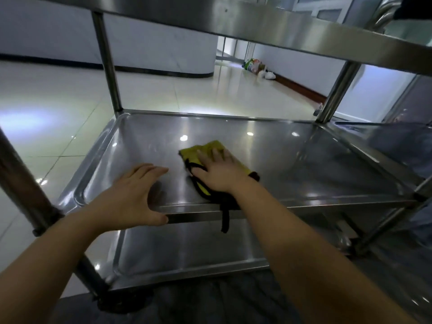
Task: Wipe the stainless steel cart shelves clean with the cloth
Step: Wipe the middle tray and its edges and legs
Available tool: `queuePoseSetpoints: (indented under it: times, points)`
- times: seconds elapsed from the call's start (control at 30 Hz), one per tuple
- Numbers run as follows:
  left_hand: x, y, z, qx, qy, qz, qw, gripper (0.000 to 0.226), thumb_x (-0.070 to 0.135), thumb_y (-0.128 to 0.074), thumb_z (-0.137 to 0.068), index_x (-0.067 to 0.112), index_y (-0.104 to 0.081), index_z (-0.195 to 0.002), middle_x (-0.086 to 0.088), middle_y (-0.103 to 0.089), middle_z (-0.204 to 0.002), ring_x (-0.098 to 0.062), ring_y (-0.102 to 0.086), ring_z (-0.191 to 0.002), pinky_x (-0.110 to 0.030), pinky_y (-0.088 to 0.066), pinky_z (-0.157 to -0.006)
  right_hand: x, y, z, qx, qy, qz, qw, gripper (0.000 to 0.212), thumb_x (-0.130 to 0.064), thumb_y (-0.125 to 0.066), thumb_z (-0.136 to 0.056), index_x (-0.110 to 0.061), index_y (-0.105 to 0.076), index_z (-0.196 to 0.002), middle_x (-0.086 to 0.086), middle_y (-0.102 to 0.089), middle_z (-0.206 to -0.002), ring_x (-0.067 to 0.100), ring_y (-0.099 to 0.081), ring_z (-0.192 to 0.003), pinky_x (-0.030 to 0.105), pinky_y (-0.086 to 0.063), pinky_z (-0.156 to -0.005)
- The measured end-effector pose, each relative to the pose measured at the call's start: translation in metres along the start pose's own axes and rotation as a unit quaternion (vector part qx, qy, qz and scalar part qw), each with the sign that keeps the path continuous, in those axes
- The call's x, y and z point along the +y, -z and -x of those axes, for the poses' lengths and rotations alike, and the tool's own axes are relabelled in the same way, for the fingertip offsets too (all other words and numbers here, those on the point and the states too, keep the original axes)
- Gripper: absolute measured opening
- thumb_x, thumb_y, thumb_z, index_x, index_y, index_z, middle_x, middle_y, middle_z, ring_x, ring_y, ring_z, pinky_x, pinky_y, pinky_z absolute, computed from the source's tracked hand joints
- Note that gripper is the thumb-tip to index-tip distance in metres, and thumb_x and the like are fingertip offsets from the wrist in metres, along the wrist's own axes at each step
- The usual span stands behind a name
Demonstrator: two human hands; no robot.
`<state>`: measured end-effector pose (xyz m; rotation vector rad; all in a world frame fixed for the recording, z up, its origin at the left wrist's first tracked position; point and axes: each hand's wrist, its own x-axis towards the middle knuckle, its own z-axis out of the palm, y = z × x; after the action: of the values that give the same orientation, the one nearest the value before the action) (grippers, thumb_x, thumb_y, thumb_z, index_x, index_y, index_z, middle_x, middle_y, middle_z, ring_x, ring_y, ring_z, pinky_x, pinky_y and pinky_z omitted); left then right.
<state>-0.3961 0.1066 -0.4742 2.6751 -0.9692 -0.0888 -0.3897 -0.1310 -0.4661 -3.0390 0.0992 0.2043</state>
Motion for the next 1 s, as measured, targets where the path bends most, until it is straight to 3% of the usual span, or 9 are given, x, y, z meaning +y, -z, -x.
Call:
queuePoseSetpoints:
  times: [0.1, 0.2, 0.43, 0.53, 0.63, 0.77, 0.9, 1.0]
  points:
    - [-0.005, -0.001, -0.003, 0.015, 0.003, 0.002, 1.000, 0.116, 0.080, -0.050, -0.046, 0.034, -0.016, -0.147, 0.007, -0.021, -0.152, -0.013, -0.013, -0.138, -0.036, -0.023, -0.110, -0.028, -0.005, -0.002, 0.002, 0.084, 0.006, 0.996, 0.064, -0.064, -0.021, -0.095, -0.040, -0.002, -0.151, 0.005, 0.004, -0.161, 0.032, 0.006, -0.147, 0.044, 0.003, -0.117]
    - [-0.011, -0.004, -0.007, 0.015, -0.003, -0.017, 1.000, 0.113, 0.082, -0.053, -0.049, 0.037, -0.016, -0.146, 0.007, -0.023, -0.151, -0.014, -0.017, -0.137, -0.037, -0.026, -0.110, -0.008, -0.003, -0.009, 0.000, 0.109, -0.007, 0.994, 0.064, -0.064, -0.023, -0.095, -0.040, -0.003, -0.151, -0.001, 0.003, -0.161, 0.025, 0.005, -0.147, 0.041, 0.001, -0.117]
    - [-0.020, -0.011, -0.010, 0.012, -0.009, -0.024, 1.000, 0.090, 0.086, -0.054, -0.051, 0.062, -0.013, -0.127, 0.011, -0.026, -0.149, -0.009, -0.018, -0.136, -0.037, -0.031, -0.108, 0.136, 0.013, -0.018, 0.019, -0.060, -0.010, 0.998, 0.065, -0.066, -0.020, -0.093, -0.042, -0.004, -0.151, -0.004, 0.004, -0.161, 0.023, 0.004, -0.148, 0.038, -0.003, -0.119]
    - [-0.026, -0.014, -0.012, 0.032, -0.009, -0.024, 0.999, 0.093, 0.092, -0.050, -0.049, 0.066, -0.012, -0.129, 0.010, -0.031, -0.147, -0.014, -0.023, -0.136, -0.044, -0.035, -0.106, 0.203, 0.013, -0.001, 0.017, -0.131, 0.011, 0.991, 0.088, -0.086, 0.000, -0.072, -0.045, -0.007, -0.150, -0.007, 0.003, -0.160, 0.022, 0.002, -0.148, 0.041, -0.003, -0.119]
    - [-0.033, -0.020, -0.016, 0.058, -0.021, -0.028, 0.998, 0.098, 0.091, -0.053, -0.047, 0.065, -0.014, -0.132, 0.011, -0.036, -0.142, -0.021, -0.030, -0.134, -0.050, -0.038, -0.102, 0.245, 0.013, 0.033, 0.011, -0.162, 0.054, 0.985, 0.092, -0.074, 0.007, -0.071, -0.035, -0.011, -0.152, 0.002, 0.000, -0.162, 0.025, 0.000, -0.148, 0.041, 0.000, -0.119]
    - [-0.040, -0.027, -0.022, 0.073, -0.042, -0.028, 0.996, 0.100, 0.091, -0.052, -0.048, 0.061, -0.016, -0.136, 0.004, -0.043, -0.141, -0.026, -0.035, -0.133, -0.054, -0.039, -0.100, 0.226, 0.019, 0.084, -0.028, -0.146, 0.135, 0.980, 0.115, -0.051, 0.028, -0.046, -0.030, -0.010, -0.152, 0.014, 0.010, -0.160, 0.040, -0.001, -0.145, 0.048, -0.003, -0.118]
    - [-0.039, -0.026, -0.022, 0.082, -0.056, -0.036, 0.994, 0.097, 0.093, -0.047, -0.049, 0.058, -0.018, -0.135, -0.003, -0.046, -0.140, -0.028, -0.037, -0.130, -0.054, -0.039, -0.099, 0.184, 0.002, 0.089, 0.000, -0.106, 0.055, 0.993, 0.137, -0.088, 0.035, -0.038, -0.026, -0.007, -0.153, 0.006, 0.001, -0.161, 0.029, 0.001, -0.148, 0.047, 0.000, -0.119]
    - [-0.032, -0.022, -0.016, 0.083, -0.050, -0.046, 0.994, 0.106, 0.094, -0.044, -0.049, 0.044, -0.023, -0.140, 0.000, -0.041, -0.144, -0.024, -0.032, -0.134, -0.050, -0.036, -0.104, 0.111, -0.015, 0.091, 0.056, -0.006, 0.067, 0.996, 0.127, -0.084, 0.034, -0.052, -0.025, -0.015, -0.153, 0.010, -0.009, -0.160, 0.028, -0.004, -0.148, 0.043, -0.004, -0.119]
